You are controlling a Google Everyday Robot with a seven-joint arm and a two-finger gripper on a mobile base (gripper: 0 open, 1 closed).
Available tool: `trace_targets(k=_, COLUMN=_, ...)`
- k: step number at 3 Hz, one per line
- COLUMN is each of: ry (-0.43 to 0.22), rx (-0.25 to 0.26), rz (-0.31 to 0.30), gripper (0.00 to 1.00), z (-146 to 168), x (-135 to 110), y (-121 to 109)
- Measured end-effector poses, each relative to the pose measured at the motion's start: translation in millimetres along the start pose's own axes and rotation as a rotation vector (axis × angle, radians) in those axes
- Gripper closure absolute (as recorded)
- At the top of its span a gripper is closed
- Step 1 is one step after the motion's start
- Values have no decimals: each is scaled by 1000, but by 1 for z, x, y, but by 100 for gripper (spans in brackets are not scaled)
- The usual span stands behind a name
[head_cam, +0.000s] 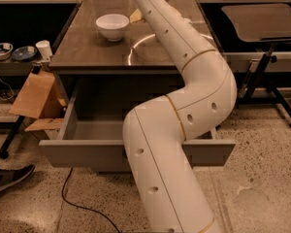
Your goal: Pick sponge from top drawer and place on counter
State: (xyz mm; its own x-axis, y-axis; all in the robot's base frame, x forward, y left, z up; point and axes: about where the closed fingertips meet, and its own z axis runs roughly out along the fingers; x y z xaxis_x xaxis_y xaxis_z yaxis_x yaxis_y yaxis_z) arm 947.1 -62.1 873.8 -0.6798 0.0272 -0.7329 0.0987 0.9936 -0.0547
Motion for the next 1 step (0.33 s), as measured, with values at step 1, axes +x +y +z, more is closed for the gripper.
trace_targets(k=1, ry=0, rx=0, rz=0, gripper=0, z=0, x=0, y=0)
